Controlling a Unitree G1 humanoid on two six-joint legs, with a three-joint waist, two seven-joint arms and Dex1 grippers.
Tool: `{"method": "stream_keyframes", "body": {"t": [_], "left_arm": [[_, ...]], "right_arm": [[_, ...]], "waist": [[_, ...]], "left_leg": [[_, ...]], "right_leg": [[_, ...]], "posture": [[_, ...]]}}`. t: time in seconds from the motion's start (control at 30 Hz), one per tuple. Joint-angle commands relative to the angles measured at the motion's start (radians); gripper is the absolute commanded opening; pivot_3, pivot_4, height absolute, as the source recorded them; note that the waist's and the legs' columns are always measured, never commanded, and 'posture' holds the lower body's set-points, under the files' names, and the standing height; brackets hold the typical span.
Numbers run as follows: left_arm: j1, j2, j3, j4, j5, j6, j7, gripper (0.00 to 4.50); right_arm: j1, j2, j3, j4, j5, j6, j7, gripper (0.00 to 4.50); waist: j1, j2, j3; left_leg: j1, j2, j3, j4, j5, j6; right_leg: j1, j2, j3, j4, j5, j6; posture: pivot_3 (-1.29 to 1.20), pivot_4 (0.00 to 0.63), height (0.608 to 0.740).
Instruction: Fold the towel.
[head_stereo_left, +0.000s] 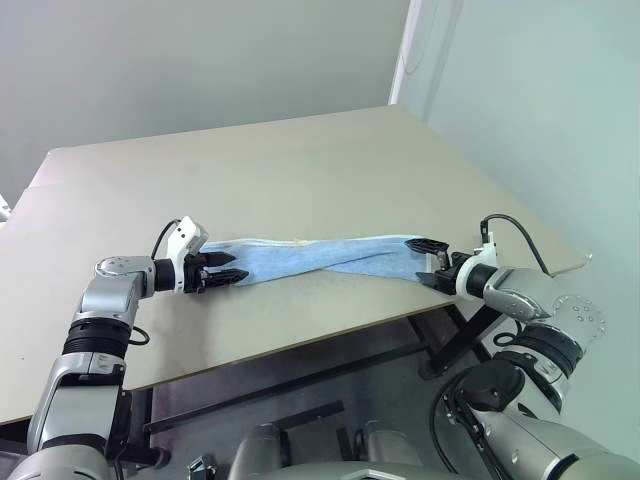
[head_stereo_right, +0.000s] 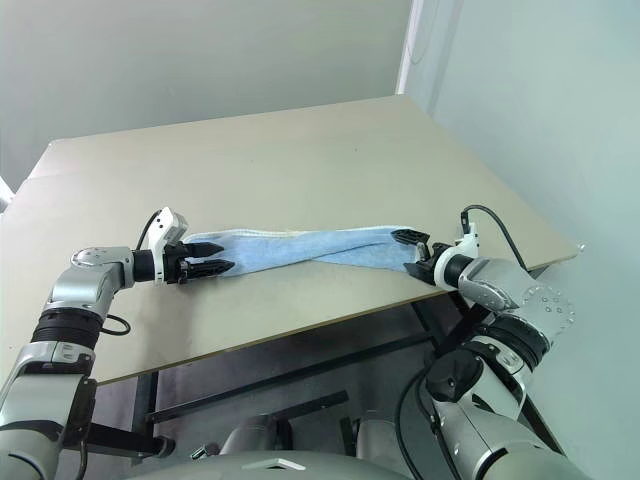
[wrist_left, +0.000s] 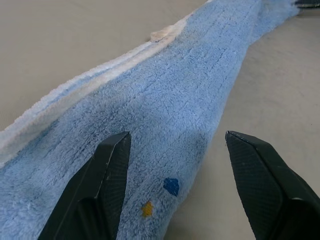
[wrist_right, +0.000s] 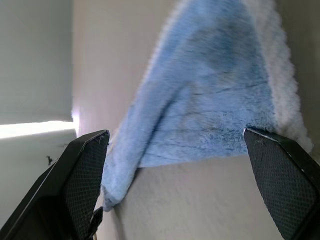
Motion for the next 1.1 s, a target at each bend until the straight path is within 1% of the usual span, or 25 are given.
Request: {"method": "stream_keyframes", "body": {"t": [0.03,0.17,0.27,0.4,0.5,0.63,0.8,0.83,0.93,1.1], "left_arm": [[-0.012,0.012,0.008,-0.037,-0.01,-0.008,0.005,3.19],[-0.009,0.016,0.01,-0.028,-0.008,-0.013,0.005,3.19],[-0.007,0.018,0.012,-0.025,-0.01,-0.012,0.004,3.19],[-0.007,0.016,0.011,-0.021,-0.009,-0.014,0.005,3.19],[-0.009,0.008,0.006,-0.014,-0.005,-0.018,0.009,3.19],[-0.007,0.006,0.003,-0.014,-0.005,-0.02,0.008,3.19],[-0.008,0.001,0.001,-0.005,-0.003,-0.025,0.011,3.19],[-0.008,0.0,0.0,-0.007,-0.004,-0.024,0.012,3.19],[-0.01,-0.002,-0.001,-0.008,-0.006,-0.022,0.014,3.19],[-0.011,-0.003,-0.005,-0.013,-0.006,-0.018,0.015,3.19]], "right_arm": [[-0.037,-0.001,-0.034,0.013,0.05,-0.008,-0.069,4.48],[-0.043,0.012,-0.058,0.038,0.11,-0.047,-0.156,4.48],[-0.045,0.042,-0.019,0.012,0.253,-0.052,-0.215,4.48],[0.001,0.054,0.106,-0.03,0.463,-0.102,-0.282,4.48],[0.072,0.048,0.2,-0.036,0.566,-0.196,-0.365,4.48],[0.179,0.031,0.356,-0.105,0.753,-0.321,-0.452,4.48],[0.237,0.004,0.422,-0.132,0.777,-0.417,-0.465,4.48],[0.244,-0.011,0.426,-0.127,0.776,-0.47,-0.467,4.48],[0.252,-0.057,0.418,-0.106,0.723,-0.6,-0.447,4.48],[0.249,-0.097,0.454,-0.1,0.693,-0.685,-0.392,4.48]], "waist": [[-0.001,0.0,0.0],[-0.001,0.0,0.0],[-0.001,0.0,0.0],[-0.004,0.001,0.0],[-0.002,0.0,0.0],[-0.002,0.0,0.0],[-0.006,0.0,0.0],[-0.004,0.0,0.0],[-0.001,0.001,0.0],[0.002,0.0,0.0]], "left_leg": [[0.0,0.0,0.0,0.0,0.0,0.0],[0.0,0.0,0.0,0.0,0.0,0.0],[0.0,0.0,0.0,-0.001,0.0,0.0],[0.0,0.001,0.0,-0.004,0.0,0.0],[0.0,0.001,0.0,-0.007,0.0,0.0],[-0.001,0.0,0.0,-0.01,0.0,0.001],[0.0,0.0,0.0,-0.009,0.0,0.001],[0.001,0.0,0.0,-0.009,0.0,0.001],[0.001,0.001,0.0,-0.009,0.0,0.001],[0.001,0.001,0.0,-0.008,0.0,0.001]], "right_leg": [[0.0,0.0,0.0,0.0,0.0,0.0],[0.0,0.0,0.0,0.0,0.0,0.0],[0.0,0.0,0.0,-0.001,0.0,0.0],[-0.001,0.0,0.0,-0.002,0.0,0.0],[0.0,0.0,0.0,-0.005,0.0,0.0],[0.0,0.0,0.0,-0.01,0.0,0.001],[0.001,0.001,0.001,-0.01,0.0,0.001],[0.002,0.001,0.0,-0.01,0.0,0.001],[0.002,0.001,0.0,-0.01,0.0,0.0],[0.005,-0.001,0.001,-0.015,0.0,0.0]], "posture": [[0.0,0.0,0.74],[0.0,0.0,0.74],[0.0,0.0,0.74],[0.0,0.0,0.74],[0.0,0.0,0.74],[0.0,0.0,0.74],[0.0,0.0,0.74],[0.0,0.0,0.74],[0.0,0.0,0.74],[0.0,0.0,0.74]]}}
